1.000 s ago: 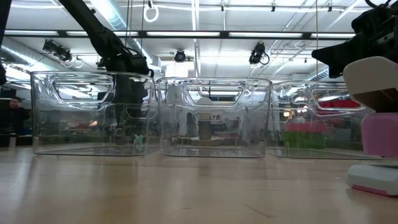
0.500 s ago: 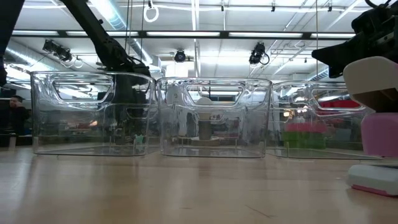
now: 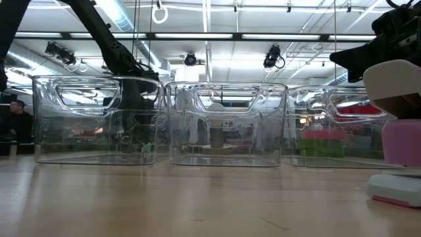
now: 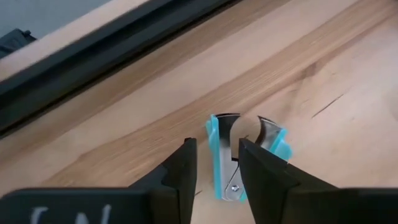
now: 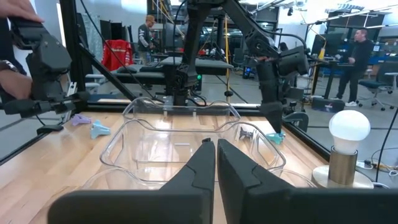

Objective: Pick and place Stapler, Stapler remover, tape
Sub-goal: Put the top blue staple remover into the left transparent bin

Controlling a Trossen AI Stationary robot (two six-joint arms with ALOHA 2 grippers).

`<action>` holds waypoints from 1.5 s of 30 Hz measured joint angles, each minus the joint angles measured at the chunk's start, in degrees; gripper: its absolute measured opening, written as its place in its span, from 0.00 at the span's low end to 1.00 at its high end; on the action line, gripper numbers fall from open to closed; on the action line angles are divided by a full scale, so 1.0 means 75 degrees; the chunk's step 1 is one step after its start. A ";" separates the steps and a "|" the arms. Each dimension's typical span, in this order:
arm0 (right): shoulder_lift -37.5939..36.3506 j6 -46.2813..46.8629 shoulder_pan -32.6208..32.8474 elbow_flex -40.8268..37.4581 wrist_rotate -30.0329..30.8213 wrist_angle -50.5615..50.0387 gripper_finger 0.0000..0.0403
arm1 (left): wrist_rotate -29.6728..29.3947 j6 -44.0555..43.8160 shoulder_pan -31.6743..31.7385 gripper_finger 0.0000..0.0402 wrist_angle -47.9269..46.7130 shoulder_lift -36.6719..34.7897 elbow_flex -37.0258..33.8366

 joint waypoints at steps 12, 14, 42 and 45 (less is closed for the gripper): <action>0.0000 0.0000 0.0001 0.0000 -0.0001 0.0000 0.05 | -0.0001 -0.0020 -0.0003 0.27 0.0016 0.0145 -0.0003; 0.0000 0.0000 0.0001 0.0000 0.0000 0.0000 0.05 | 0.0013 -0.0020 -0.0003 0.27 -0.0026 0.0145 0.0024; 0.0000 0.0000 -0.0001 -0.0001 0.0000 0.0000 0.05 | -0.0196 0.0242 0.0055 0.27 -0.0638 0.0136 0.0516; 0.0000 -0.0001 0.0001 0.0000 0.0000 0.0000 0.05 | -0.0195 0.0239 0.0055 0.27 -0.0629 0.0136 0.0516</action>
